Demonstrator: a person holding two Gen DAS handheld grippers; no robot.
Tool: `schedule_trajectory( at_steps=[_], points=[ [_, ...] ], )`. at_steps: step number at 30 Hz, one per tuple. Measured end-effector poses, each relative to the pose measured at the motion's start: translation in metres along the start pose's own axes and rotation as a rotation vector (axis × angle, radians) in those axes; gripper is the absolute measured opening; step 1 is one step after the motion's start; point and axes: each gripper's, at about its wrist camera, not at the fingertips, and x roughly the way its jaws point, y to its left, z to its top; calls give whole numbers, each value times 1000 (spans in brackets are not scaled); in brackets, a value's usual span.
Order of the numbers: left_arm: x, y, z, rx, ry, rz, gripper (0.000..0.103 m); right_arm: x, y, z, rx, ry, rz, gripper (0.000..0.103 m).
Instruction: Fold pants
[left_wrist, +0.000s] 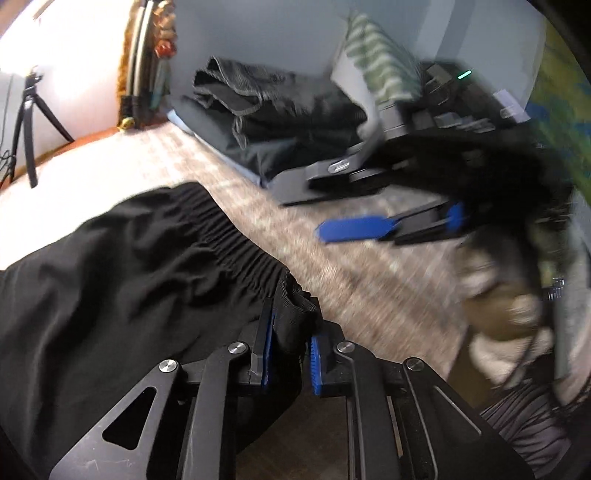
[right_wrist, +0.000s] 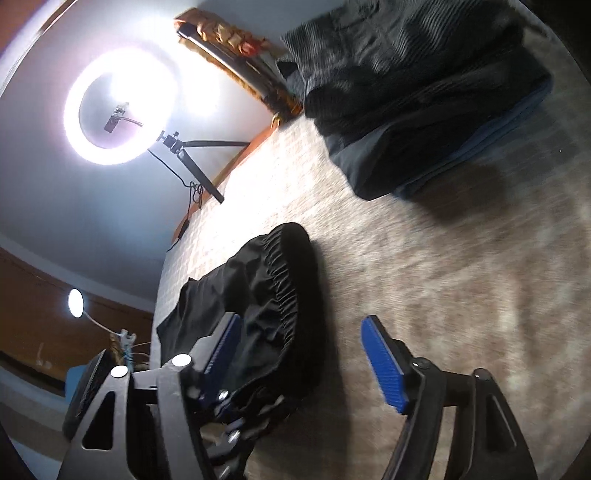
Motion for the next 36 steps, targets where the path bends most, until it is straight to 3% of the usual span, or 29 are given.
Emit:
schedule_trajectory(
  at_steps=[13,16,18,21,22,29,36],
  points=[
    [-29,12,10,-90,-101,-59,13,75,-20,33,169,151,177,74],
    [-34,16,12,-107,-119,-67,13,86,-16,38,179,162,216,70],
    [-38,16,11,-109,-125,-67,13,93,-12,40,182,163,226,45],
    [-39,17,7,-117,-125,-64,13,98,-9,43,201,146,220,26],
    [-39,18,6,-121,-124,-62,13,96,-7,45,197,129,217,24],
    [-64,25,1,-121,-154,-49,12,79,50,48,40,46,108,20],
    [-108,49,-9,-146,-201,-5,12,81,120,45,-69,1,101,20]
  ],
)
